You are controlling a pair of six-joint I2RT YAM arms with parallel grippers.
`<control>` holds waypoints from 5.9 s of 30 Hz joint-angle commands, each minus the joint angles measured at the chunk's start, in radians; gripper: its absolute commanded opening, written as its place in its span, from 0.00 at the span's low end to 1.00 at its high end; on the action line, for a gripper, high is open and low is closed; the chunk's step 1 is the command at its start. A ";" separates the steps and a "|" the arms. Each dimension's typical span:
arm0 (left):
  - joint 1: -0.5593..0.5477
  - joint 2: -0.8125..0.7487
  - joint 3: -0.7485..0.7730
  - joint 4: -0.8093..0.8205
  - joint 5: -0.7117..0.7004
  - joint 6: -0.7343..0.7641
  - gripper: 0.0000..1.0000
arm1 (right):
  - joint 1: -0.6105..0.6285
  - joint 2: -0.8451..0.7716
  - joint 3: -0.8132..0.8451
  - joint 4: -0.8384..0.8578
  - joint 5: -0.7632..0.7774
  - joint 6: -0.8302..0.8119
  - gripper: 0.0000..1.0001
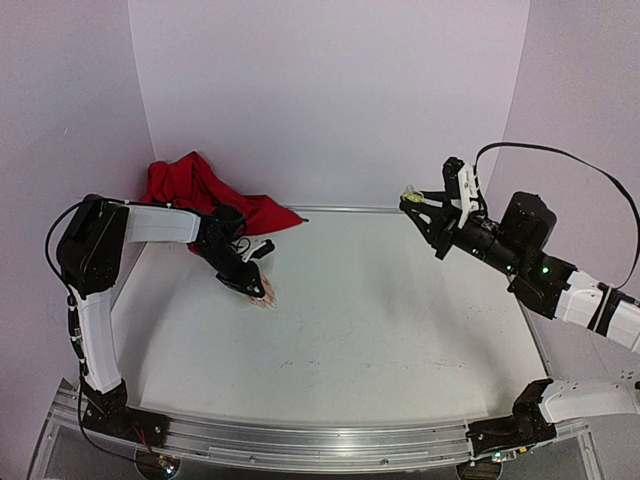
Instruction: Paint the nails
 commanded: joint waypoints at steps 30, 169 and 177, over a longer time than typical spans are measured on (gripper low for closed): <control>0.007 -0.055 0.016 0.034 0.024 -0.003 0.00 | 0.003 -0.007 0.018 0.072 -0.023 0.001 0.00; 0.001 0.026 0.023 0.020 0.043 0.001 0.00 | 0.003 0.008 0.016 0.074 -0.037 0.001 0.00; 0.002 -0.021 0.002 0.037 0.035 -0.006 0.00 | 0.003 0.006 0.016 0.074 -0.035 0.002 0.00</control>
